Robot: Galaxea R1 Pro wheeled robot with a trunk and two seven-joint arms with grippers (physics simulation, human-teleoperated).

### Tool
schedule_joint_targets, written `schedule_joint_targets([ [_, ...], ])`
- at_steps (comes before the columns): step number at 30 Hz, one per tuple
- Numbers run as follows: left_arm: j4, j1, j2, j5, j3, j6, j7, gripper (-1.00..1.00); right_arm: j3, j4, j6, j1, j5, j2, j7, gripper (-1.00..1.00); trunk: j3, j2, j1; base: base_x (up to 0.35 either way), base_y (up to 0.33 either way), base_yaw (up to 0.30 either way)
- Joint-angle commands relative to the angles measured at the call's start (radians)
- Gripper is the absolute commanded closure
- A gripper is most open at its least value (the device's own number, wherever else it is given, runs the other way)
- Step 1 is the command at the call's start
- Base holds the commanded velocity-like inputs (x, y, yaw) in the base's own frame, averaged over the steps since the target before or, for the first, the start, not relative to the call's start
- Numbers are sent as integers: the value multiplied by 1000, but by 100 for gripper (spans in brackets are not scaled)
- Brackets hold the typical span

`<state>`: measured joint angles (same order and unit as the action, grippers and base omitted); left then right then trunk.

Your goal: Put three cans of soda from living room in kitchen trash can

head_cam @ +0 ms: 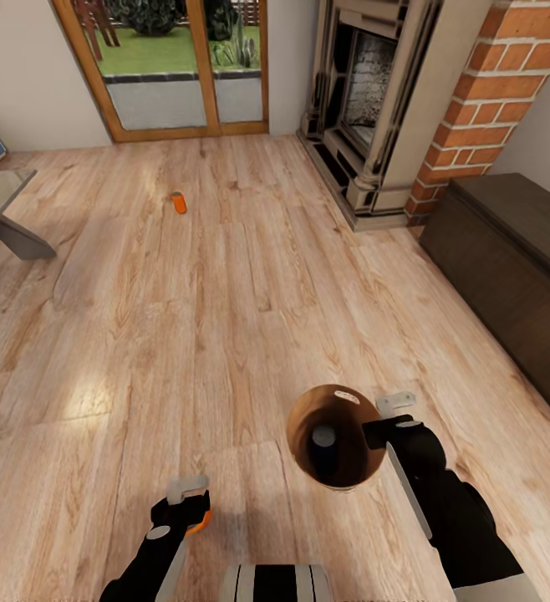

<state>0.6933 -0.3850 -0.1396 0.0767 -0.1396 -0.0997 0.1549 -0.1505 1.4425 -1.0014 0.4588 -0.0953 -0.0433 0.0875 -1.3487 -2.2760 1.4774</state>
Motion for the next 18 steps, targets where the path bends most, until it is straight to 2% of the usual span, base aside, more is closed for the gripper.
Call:
schedule_joint_targets([
  [1, 0, 0, 0, 0, 0, 0, 0, -100, 0, 7, 0, 5, 6, 0, -3, 100, -2, 0, 0, 0, 0, 0],
  [7, 0, 0, 0, 0, 0, 0, 0, -100, 1, 37, -5, 62, 6, -2, -3, 100, -11, 0, 0, 0, 0, 0],
  [18, 0, 0, 0, 0, 0, 0, 0, -100, 1, 74, -8, 104, 6, -2, -3, 100, -29, 0, 0, 0, 0, 0],
])
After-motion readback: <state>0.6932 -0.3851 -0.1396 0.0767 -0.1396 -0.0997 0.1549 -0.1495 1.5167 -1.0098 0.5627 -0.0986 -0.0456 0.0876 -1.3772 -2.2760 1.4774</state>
